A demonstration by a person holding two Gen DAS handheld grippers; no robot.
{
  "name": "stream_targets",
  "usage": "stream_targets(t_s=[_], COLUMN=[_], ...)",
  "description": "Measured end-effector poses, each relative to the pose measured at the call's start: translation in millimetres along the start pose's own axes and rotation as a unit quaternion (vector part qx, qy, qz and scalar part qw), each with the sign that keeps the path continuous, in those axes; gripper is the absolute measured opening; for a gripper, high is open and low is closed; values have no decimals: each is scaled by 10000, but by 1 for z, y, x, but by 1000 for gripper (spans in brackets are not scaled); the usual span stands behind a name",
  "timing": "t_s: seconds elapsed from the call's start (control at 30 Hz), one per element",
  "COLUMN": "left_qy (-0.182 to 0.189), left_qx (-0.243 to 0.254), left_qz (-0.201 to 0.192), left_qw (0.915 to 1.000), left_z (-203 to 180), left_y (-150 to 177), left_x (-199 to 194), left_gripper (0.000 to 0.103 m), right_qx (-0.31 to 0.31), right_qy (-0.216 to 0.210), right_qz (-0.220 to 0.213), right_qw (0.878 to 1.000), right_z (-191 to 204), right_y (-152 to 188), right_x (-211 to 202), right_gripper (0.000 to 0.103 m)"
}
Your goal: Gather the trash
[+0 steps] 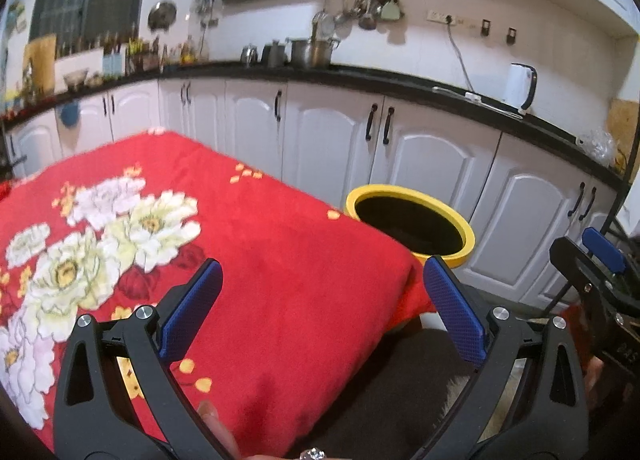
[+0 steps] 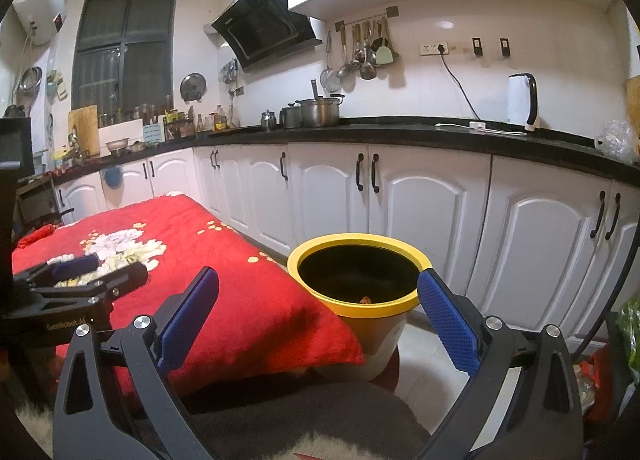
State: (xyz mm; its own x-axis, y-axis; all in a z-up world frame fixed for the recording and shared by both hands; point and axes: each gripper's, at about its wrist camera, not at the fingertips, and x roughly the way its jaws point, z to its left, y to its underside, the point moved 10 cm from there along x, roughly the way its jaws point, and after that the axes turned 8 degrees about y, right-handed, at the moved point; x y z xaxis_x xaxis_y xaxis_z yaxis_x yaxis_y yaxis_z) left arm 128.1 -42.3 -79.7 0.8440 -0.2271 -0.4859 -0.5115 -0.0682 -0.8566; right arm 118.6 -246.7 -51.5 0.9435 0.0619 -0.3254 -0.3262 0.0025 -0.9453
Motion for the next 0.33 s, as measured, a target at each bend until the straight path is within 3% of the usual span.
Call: stream_targets(t_s=[0.13, 0.2, 0.23, 0.3, 0.33], left_qy=[-281, -669, -1132, -2183, -2847], left_qx=[-683, -1150, -1418, -1819, -2105], left_qz=[142, 120, 12, -93, -90], left_qw=[9972, 9910, 9834, 9587, 9352], left_z=[61, 114, 157, 236, 283], left_y=[-5, -6, -4, 10, 25], left_x=[-23, -47, -70, -121, -156], left_gripper=[92, 92, 92, 92, 92], right_qx=[-467, -985, -1203, -1515, -1674], right_qy=[-586, -1294, -1713, -2482, -2895], right_qz=[-85, 7, 85, 502, 823], right_qw=[9972, 9867, 9778, 9555, 9388], right_z=[56, 125, 176, 264, 313], right_y=[-18, -27, -30, -22, -11], right_x=[8, 15, 18, 22, 21], right_gripper=[97, 97, 97, 97, 97])
